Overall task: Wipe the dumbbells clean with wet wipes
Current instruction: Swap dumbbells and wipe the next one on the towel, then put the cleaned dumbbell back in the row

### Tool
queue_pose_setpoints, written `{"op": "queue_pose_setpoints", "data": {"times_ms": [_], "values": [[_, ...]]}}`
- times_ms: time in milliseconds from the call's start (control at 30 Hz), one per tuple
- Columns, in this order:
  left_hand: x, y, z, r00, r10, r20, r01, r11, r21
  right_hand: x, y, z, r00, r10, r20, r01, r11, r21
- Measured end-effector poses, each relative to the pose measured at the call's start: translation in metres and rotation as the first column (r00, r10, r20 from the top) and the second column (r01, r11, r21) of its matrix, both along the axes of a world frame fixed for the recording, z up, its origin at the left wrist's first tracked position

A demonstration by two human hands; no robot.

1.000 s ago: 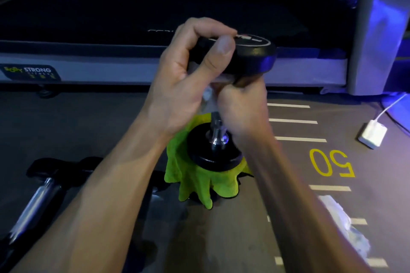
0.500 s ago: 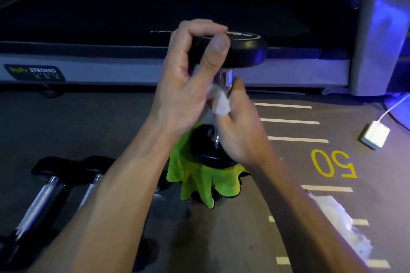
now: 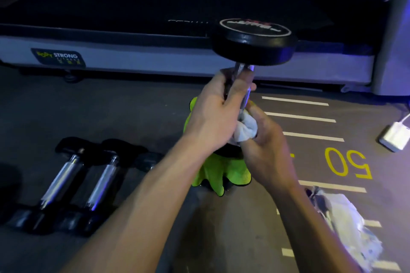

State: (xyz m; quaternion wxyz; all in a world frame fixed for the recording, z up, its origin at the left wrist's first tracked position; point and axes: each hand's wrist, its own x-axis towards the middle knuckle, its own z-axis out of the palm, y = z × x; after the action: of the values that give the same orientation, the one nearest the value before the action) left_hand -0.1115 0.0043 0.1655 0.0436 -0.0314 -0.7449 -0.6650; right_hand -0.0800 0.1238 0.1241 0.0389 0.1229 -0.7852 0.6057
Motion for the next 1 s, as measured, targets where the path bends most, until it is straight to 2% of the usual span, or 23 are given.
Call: {"op": "queue_pose_setpoints", "data": {"times_ms": [133, 233, 400, 500, 567, 667, 767, 933, 1000], "values": [[0.012, -0.004, 0.005, 1.000, 0.001, -0.013, -0.001, 1.000, 0.006, 0.010, -0.014, -0.002, 0.989, -0.132, -0.064, 0.132, 0.991, -0.008], [0.024, -0.015, 0.009, 0.999, 0.039, -0.017, -0.039, 0.999, 0.029, 0.029, -0.028, -0.004, 0.982, -0.168, -0.086, 0.163, 0.985, -0.057], [0.080, -0.088, 0.008, 0.996, 0.061, 0.064, -0.057, 0.997, -0.052, 0.091, -0.070, -0.016, 1.000, -0.006, 0.005, 0.006, 0.975, -0.221], [0.141, -0.150, -0.003, 0.976, 0.141, 0.165, -0.120, 0.984, -0.130, 0.114, -0.093, -0.030, 0.985, 0.134, 0.108, -0.113, 0.977, -0.179], [0.183, -0.196, -0.022, 0.950, 0.253, 0.182, -0.201, 0.943, -0.264, 0.125, -0.110, -0.041, 0.946, 0.247, 0.210, -0.238, 0.969, -0.066], [0.246, -0.264, -0.057, 0.876, 0.428, 0.223, -0.283, 0.830, -0.480, 0.141, -0.135, -0.055, 0.874, 0.331, 0.356, -0.378, 0.923, 0.071], [0.303, -0.318, -0.090, 0.785, 0.560, 0.265, -0.230, 0.661, -0.714, 0.151, -0.158, -0.063, 0.823, 0.373, 0.428, -0.450, 0.888, 0.091], [0.365, -0.369, -0.156, 0.675, 0.616, 0.405, -0.080, 0.607, -0.790, 0.146, -0.183, -0.078, 0.774, 0.402, 0.490, -0.519, 0.846, 0.124], [0.373, -0.376, -0.179, 0.634, 0.616, 0.467, -0.017, 0.615, -0.788, 0.144, -0.189, -0.084, 0.762, 0.394, 0.514, -0.536, 0.829, 0.159]]}}
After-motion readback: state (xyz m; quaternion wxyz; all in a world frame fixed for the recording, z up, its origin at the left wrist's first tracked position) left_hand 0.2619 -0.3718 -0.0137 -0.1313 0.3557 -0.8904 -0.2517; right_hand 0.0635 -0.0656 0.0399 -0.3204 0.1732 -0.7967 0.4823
